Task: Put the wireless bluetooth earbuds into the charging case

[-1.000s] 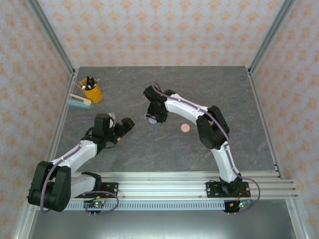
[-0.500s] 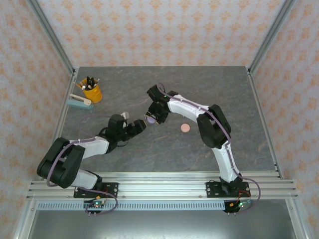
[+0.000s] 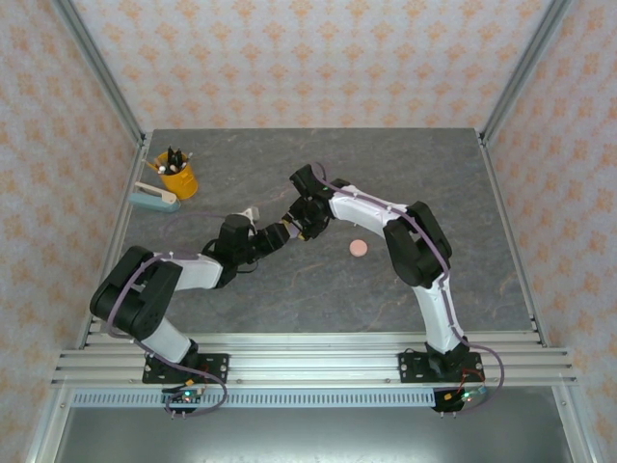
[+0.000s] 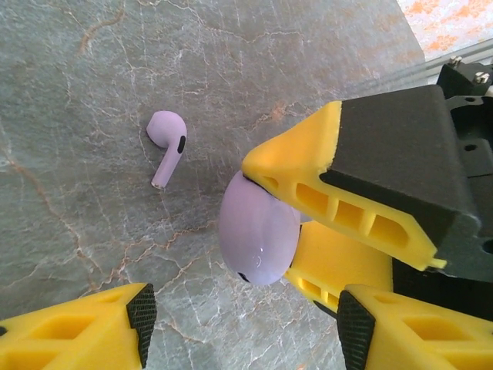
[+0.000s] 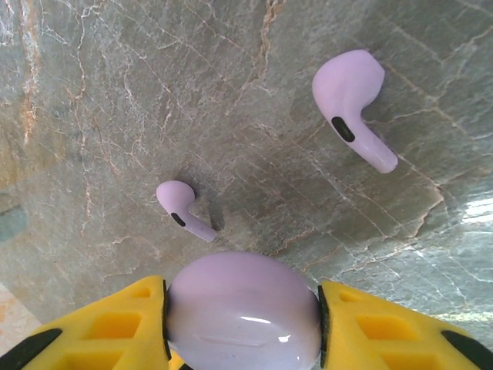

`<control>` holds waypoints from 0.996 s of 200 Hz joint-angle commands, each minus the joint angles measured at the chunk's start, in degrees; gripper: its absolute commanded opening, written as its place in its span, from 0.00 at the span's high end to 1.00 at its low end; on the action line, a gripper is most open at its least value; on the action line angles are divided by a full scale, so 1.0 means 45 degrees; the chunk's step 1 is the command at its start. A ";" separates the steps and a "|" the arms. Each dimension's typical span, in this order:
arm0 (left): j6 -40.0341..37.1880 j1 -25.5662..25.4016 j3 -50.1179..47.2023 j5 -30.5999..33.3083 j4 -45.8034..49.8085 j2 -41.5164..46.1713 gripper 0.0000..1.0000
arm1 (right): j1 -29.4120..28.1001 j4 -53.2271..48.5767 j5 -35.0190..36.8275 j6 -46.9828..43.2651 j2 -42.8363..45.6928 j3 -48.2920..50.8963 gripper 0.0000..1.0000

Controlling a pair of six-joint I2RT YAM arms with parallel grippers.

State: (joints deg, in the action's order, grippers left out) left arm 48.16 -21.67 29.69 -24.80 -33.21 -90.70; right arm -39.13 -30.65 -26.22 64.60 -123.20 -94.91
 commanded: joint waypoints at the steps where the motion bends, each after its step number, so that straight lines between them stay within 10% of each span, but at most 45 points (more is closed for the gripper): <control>1: 0.0058 -0.0104 0.0383 0.0393 -0.0773 -0.0266 0.36 | 0.0083 0.0510 -0.0280 0.0536 0.0746 0.0322 0.57; 86: -0.0069 -0.0185 0.0449 0.0691 -0.0399 0.0399 0.41 | 0.0103 0.0499 -0.0024 0.0322 0.1082 0.0695 0.56; 143: -0.1017 0.0924 0.0752 0.2702 0.3929 0.4399 0.19 | 0.0032 -0.1676 0.1420 -0.1443 0.1081 -0.0532 0.40; 199: -0.1665 0.2687 0.2157 0.1217 0.5307 0.2981 0.10 | -0.0550 -0.3252 0.2638 -0.2668 0.0205 -0.2170 0.36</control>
State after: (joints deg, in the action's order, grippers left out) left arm 43.31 -10.61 36.25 -16.64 -14.94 -73.87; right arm -40.05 -39.75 -18.85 56.25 -120.70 -101.51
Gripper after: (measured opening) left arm 0.892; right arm 0.630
